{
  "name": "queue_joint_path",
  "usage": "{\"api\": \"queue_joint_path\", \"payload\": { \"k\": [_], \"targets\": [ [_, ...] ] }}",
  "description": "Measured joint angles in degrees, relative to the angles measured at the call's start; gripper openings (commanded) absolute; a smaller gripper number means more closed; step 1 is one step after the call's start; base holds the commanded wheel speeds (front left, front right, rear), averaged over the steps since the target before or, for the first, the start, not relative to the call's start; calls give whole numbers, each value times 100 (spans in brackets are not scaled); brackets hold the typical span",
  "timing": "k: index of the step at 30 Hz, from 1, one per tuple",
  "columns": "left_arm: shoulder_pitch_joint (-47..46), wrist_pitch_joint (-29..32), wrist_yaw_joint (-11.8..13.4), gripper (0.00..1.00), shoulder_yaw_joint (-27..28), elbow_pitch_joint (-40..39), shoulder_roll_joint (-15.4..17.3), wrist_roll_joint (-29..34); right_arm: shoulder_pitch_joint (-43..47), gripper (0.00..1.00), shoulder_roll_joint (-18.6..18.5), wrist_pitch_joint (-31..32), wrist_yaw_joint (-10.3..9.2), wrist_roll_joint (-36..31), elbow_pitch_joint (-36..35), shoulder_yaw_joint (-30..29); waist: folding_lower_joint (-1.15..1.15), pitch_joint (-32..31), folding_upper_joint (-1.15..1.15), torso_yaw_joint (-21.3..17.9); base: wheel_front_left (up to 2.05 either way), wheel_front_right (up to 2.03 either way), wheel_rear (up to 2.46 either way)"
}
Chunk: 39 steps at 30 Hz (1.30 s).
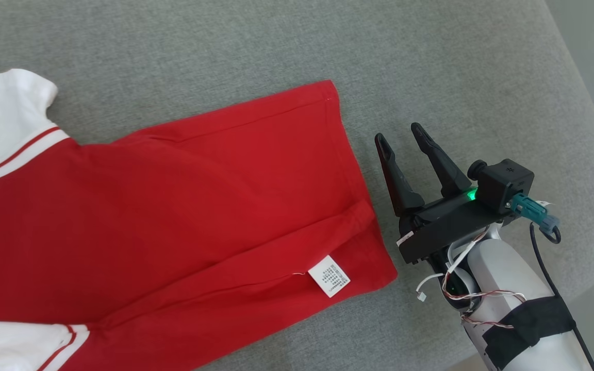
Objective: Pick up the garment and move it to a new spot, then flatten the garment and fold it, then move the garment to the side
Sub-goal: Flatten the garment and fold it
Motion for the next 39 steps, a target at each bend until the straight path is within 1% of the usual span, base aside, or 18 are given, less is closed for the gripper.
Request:
{"api": "queue_joint_path", "payload": {
  "k": [1,2,4,9,13,24,25,26,27,28,31,33,34,36,39],
  "targets": [
    [-10,79,1,45,-27,15,-30,-64,-4,100,3,-1,0,0,5,-1,0,-12,0,22,0,0,0],
    [-19,182,2,48,-81,21,-41,-89,-12,100,4,-3,0,0,8,8,0,-27,0,46,0,0,0],
    [-43,325,8,100,-204,-24,-56,-181,-38,100,5,-9,0,-1,11,18,0,-63,0,94,0,0,0],
    [-65,436,-3,100,-407,-76,-155,-290,-85,100,-2,-12,0,-8,29,24,0,-183,0,207,0,0,0],
    [-78,449,-3,100,-502,-87,-143,-367,-93,100,-18,-14,0,-8,57,38,0,-277,0,267,0,0,0],
    [-149,366,-2,100,-655,40,-93,-493,-113,100,-16,-13,0,67,107,191,0,-239,0,201,0,0,0],
    [-161,359,-2,67,-662,54,-97,-528,-113,100,-14,-13,0,80,115,201,0,-239,0,198,0,0,0],
    [-172,321,-2,40,-680,66,-98,-536,-114,100,-12,-13,0,82,123,210,0,-238,0,195,0,0,0],
    [-176,312,-1,9,-698,71,-99,-543,-118,100,-9,-13,0,86,133,221,0,-240,0,193,0,0,0],
    [-176,312,-1,0,-715,58,-112,-594,-122,100,-5,-13,0,87,145,227,0,-245,0,193,0,0,0],
    [-191,266,-1,0,-805,9,-141,-615,-165,100,1,73,0,103,234,318,0,-270,0,208,0,0,0],
    [-213,210,-1,0,-854,-14,-122,-621,-252,100,20,371,0,279,406,582,0,-290,0,212,0,0,0],
    [-230,192,-1,0,-877,-20,-110,-621,-313,100,53,414,1,322,479,689,0,-298,0,214,0,0,0],
    [-250,166,-1,0,-914,-21,-91,-631,-586,100,82,426,0,355,643,793,0,-308,0,219,0,0,0],
    [-258,109,-1,0,-1009,-56,-101,-632,-1007,100,88,602,0,461,954,913,0,-322,0,251,0,0,0]
  ]
}}
